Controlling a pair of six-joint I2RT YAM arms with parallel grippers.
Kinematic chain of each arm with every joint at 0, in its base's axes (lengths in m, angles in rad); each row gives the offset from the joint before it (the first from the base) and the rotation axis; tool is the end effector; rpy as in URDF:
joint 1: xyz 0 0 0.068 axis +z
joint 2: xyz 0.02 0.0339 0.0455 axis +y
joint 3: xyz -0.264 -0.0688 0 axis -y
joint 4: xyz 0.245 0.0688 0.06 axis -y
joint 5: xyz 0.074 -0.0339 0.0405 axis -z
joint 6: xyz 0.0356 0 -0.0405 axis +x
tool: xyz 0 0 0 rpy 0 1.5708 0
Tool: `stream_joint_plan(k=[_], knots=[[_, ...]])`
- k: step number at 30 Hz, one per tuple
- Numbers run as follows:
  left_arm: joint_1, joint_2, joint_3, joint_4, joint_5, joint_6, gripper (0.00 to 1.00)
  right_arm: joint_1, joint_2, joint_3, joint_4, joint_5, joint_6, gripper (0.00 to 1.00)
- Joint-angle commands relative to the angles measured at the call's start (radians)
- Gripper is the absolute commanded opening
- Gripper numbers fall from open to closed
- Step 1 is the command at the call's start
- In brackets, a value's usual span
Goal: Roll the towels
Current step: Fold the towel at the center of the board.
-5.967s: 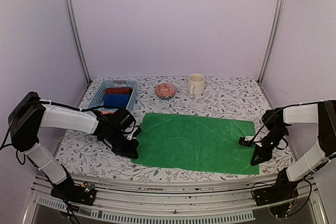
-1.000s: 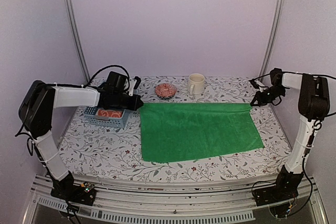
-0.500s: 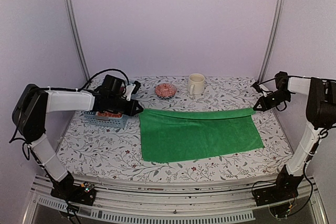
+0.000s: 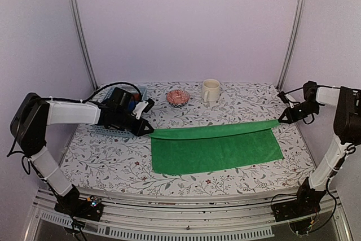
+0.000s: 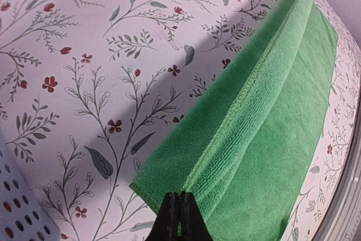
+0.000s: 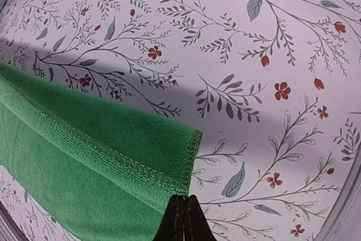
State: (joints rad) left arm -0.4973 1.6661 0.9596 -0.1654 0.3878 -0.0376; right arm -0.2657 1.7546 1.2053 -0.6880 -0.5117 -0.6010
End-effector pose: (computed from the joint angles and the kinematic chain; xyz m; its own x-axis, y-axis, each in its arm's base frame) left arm 0.2917 -0.1737 0.1810 -0.6970 0.3387 -0.6320 0.6297 0.7108 -0.3135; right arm 0.3355 -0.0732 0.1971 -0.7940 -0.2949 -0.5316 -0.4543 0.8689 0.1965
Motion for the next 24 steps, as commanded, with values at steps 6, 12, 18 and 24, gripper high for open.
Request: stream_joint_plan(k=[6, 12, 18, 24], knots=[[-0.053, -0.059, -0.023, -0.049, -0.051, 0.157, 0.01, -0.014, -0.08, -0.104, -0.011, -0.025, -0.061, 0.03], [-0.067, -0.035, -0.009, -0.093, -0.068, 0.183, 0.0, -0.016, -0.118, -0.142, -0.01, -0.007, -0.075, 0.02], [-0.097, -0.092, -0.035, -0.106, -0.041, 0.186, 0.01, -0.026, -0.168, -0.196, -0.011, 0.03, -0.098, 0.02], [-0.119, -0.113, -0.058, -0.149, -0.035, 0.194, 0.01, -0.045, -0.21, -0.253, -0.011, 0.053, -0.122, 0.03]])
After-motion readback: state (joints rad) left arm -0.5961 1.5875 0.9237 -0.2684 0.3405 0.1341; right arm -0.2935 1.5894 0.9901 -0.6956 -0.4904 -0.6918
